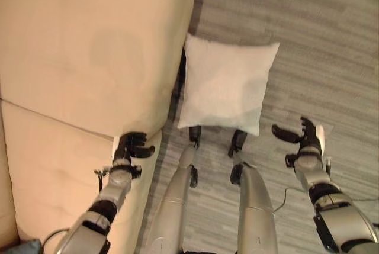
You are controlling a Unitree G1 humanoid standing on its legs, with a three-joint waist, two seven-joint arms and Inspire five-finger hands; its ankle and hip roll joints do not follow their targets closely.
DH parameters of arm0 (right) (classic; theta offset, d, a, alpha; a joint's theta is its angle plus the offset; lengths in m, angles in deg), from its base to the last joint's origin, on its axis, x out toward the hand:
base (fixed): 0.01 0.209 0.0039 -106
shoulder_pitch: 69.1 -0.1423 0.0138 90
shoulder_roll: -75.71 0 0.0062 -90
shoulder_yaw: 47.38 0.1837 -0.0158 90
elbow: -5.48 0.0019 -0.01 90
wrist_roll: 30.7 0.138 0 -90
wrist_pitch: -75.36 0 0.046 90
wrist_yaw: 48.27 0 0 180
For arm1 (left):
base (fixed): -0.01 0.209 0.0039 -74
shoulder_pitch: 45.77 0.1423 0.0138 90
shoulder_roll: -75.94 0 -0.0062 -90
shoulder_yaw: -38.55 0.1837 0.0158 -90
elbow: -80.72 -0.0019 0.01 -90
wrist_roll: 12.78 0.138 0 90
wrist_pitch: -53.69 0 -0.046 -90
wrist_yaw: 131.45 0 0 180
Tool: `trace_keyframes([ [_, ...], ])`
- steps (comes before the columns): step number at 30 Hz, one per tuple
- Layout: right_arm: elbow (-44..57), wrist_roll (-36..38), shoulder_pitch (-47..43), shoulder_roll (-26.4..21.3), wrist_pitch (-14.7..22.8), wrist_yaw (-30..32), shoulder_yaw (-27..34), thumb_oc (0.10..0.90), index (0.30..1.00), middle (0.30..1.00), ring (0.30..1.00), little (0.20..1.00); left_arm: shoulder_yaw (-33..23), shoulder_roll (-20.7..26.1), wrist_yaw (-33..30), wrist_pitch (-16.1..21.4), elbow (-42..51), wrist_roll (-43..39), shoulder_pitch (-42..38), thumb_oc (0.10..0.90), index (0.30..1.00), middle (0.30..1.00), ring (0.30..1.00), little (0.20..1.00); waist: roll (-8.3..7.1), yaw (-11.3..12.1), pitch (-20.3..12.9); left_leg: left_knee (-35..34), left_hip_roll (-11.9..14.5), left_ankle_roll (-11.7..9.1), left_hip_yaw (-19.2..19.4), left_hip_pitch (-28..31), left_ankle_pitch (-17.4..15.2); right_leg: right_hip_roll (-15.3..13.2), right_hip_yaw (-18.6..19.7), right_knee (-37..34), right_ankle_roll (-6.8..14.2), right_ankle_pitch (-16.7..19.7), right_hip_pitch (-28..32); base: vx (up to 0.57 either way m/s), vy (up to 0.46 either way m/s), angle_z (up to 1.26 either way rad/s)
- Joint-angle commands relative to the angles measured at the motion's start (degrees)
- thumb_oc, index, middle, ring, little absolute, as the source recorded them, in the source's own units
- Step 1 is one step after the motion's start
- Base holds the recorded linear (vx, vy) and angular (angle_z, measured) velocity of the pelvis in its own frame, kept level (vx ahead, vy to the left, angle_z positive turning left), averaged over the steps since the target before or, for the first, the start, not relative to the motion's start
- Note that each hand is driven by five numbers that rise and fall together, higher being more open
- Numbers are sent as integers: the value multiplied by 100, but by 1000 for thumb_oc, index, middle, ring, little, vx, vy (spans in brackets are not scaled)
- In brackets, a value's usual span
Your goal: Pick up all the scattered cushions and arrange them neatly on the sofa.
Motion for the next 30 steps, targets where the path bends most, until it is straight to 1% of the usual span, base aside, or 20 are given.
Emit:
trace_keyframes([
  [1,403,225,-42,-526,304,502,-193,800,900,900,900,900,201,-218,25,458,369,-60,-1229,800,900,900,900,900,12,-248,-121,800,153,-253,-121,-529,-992,-43,49,-397,491,-239,-14,-13,-42,1],
  [2,628,265,-288,-575,365,608,-319,800,900,900,900,900,315,-186,-129,480,386,-105,-1683,800,900,900,900,900,-13,-295,-121,734,162,-254,-139,-794,-948,-35,80,-397,510,-235,-308,-3,-33,0],
  [4,687,276,-396,-590,387,652,-370,800,900,900,900,900,362,-204,-167,467,395,-101,-1835,800,900,900,900,900,-7,-305,-121,714,159,-256,-157,-861,-922,-35,97,-389,514,-238,-397,7,-50,-2],
  [5,716,302,-595,-576,428,760,-515,800,900,900,900,900,539,-326,-318,469,358,-50,-2171,800,900,900,900,900,-6,-339,-121,660,152,-268,-194,-1031,-879,-21,98,-347,512,-269,-606,13,-54,-5],
  [8,695,357,-763,-554,479,823,-595,800,900,900,900,900,647,-438,-438,458,379,66,-2363,800,900,900,900,900,15,-353,-121,640,146,-273,-227,-1164,-858,-22,114,-305,507,-284,-773,16,-64,-2],
  [10,655,354,-811,-526,509,868,-666,800,900,900,900,900,703,-586,-618,505,551,154,-2355,800,900,900,900,900,60,-340,-121,593,126,-280,-264,-1218,-831,-18,103,-280,501,-311,-859,25,-109,3],
  [11,796,331,-695,-523,533,919,-626,800,900,900,900,900,598,-751,-806,658,1138,96,-2152,800,900,900,900,900,114,-296,-121,532,109,-283,-308,-1204,-800,-12,100,-284,495,-323,-863,20,-99,7],
  [12,807,328,-679,-525,529,922,-622,800,900,900,900,900,599,-752,-816,647,1164,104,-2131,800,900,900,900,900,121,-297,-121,528,110,-284,-313,-1195,-799,-12,94,-288,495,-323,-852,20,-113,11],
  [13,923,265,-592,-545,525,948,-601,800,900,900,900,900,579,-860,-848,702,1539,64,-1997,800,900,900,900,900,155,-270,-121,506,90,-293,-332,-1186,-778,-2,86,-296,488,-324,-843,12,-71,18],
  [16,1227,86,-223,-658,495,992,-426,800,900,900,900,900,469,-971,-875,823,2801,64,-1480,800,900,900,900,900,280,-147,-121,448,52,-299,-400,-1102,-750,28,51,-285,465,-347,-797,12,-107,18],
  [19,1334,35,147,-787,476,1034,-174,800,900,900,900,900,426,-991,-718,839,3966,104,-943,800,900,900,900,900,440,6,-121,409,-5,-328,-485,-984,-716,38,19,-287,451,-354,-698,-4,-93,20],
  [21,1289,17,336,-897,466,992,-50,800,900,900,900,900,478,-997,-457,851,4636,129,-511,800,900,900,900,900,538,120,-121,345,-25,-371,-542,-876,-661,44,-28,-323,433,-366,-589,-25,-97,12],
  [22,1291,17,346,-898,467,990,-46,800,900,900,900,900,480,-996,-455,841,4655,131,-495,800,900,900,900,900,542,121,-121,340,-24,-373,-546,-867,-659,45,-32,-326,433,-365,-579,-31,-80,7],
  [26,1216,34,375,-1012,479,928,-32,800,900,900,900,900,743,-1028,-123,770,5015,29,-168,800,900,900,900,900,625,202,-121,157,-15,-454,-615,-693,-530,61,-117,-481,417,-340,-396,-31,-79,10],
  [27,1187,41,314,-1009,478,912,-83,800,900,900,900,900,928,-1084,-35,723,4970,19,-179,800,900,900,900,900,623,200,-121,62,8,-486,-643,-610,-468,73,-162,-544,414,-318,-328,-32,-84,2],
  [28,1183,42,312,-1011,480,911,-84,800,900,900,900,900,930,-1086,-34,725,4965,18,-182,800,900,900,900,900,626,200,-121,57,9,-487,-646,-606,-465,75,-165,-550,413,-316,-323,-28,-79,1],
  [30,1163,46,254,-986,489,909,-146,800,900,900,900,900,1107,-1162,36,681,4894,-13,-227,800,900,900,900,900,602,185,-121,-30,30,-512,-663,-535,-418,100,-190,-650,407,-299,-235,-23,-77,-3],
])
